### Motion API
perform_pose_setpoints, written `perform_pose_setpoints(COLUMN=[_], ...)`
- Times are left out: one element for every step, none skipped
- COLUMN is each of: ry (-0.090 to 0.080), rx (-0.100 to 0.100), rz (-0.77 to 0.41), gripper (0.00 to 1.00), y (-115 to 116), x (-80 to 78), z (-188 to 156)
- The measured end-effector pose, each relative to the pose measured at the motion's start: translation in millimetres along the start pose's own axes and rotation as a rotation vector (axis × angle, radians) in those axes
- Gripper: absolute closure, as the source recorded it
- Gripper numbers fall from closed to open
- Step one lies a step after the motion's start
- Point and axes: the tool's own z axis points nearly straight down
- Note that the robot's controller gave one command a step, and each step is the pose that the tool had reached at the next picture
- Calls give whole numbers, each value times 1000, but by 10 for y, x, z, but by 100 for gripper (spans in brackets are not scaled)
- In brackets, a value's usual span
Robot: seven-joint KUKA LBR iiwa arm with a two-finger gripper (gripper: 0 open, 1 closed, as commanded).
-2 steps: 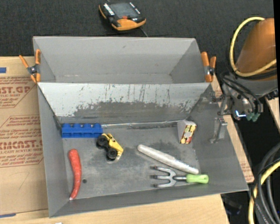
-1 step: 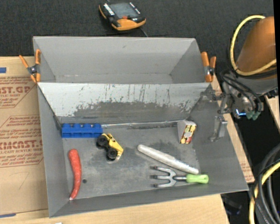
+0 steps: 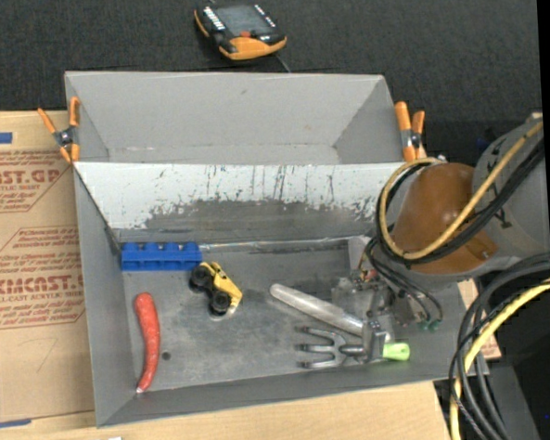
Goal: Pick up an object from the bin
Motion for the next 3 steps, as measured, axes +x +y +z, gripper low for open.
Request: perform_pose_setpoints(ry=[-14,3,-26], rx=[6,-3,5], rz=[-119,22,108], gripper=[0,0,0], y=[17,323,392], x=[-24,-25,49], z=[-639,-12,280])
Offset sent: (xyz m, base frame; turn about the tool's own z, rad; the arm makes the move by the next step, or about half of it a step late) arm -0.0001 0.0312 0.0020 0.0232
